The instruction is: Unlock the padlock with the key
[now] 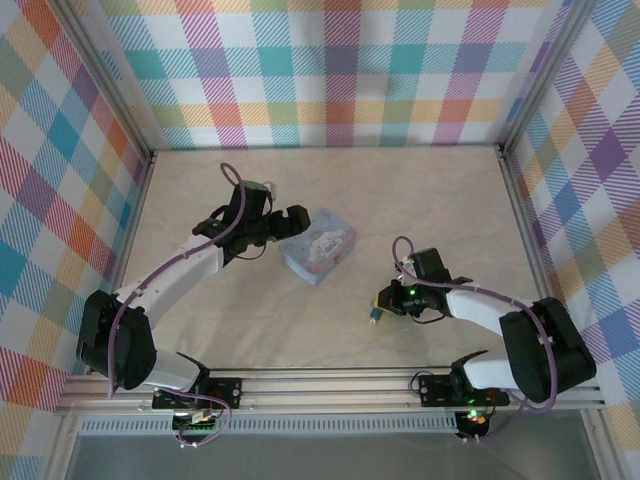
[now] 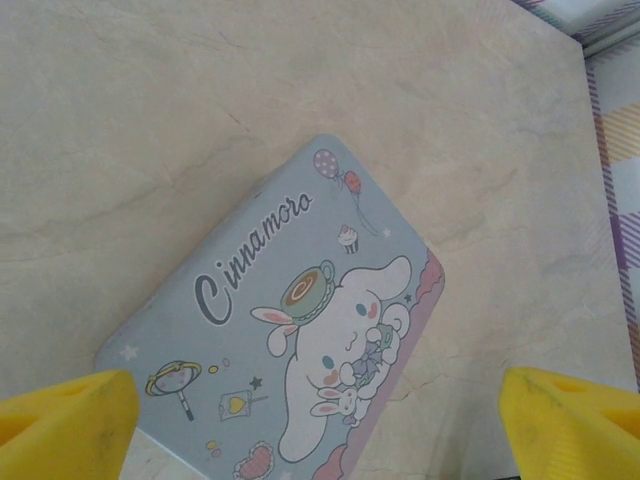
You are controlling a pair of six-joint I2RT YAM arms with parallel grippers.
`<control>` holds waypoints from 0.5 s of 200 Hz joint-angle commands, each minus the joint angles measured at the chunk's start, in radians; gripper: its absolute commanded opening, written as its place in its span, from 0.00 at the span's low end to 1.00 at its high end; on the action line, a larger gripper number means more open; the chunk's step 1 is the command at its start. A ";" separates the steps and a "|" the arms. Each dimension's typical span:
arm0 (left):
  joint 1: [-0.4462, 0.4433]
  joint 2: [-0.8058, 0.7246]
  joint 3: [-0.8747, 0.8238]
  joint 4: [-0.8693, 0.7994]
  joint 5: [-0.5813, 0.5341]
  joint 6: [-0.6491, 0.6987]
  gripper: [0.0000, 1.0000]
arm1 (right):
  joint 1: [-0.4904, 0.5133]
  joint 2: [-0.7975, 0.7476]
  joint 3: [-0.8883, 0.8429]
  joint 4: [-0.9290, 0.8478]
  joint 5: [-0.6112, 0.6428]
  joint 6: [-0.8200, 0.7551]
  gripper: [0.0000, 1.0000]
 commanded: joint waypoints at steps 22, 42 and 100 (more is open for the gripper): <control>0.020 -0.048 0.016 -0.044 -0.026 0.041 0.93 | 0.008 0.007 0.036 0.044 0.024 -0.010 0.20; 0.026 -0.058 0.021 -0.058 -0.041 0.061 0.93 | 0.008 -0.029 0.051 -0.005 0.057 -0.025 0.29; 0.027 -0.177 -0.008 -0.084 -0.230 0.120 0.93 | 0.002 -0.240 0.153 -0.258 0.327 -0.173 0.56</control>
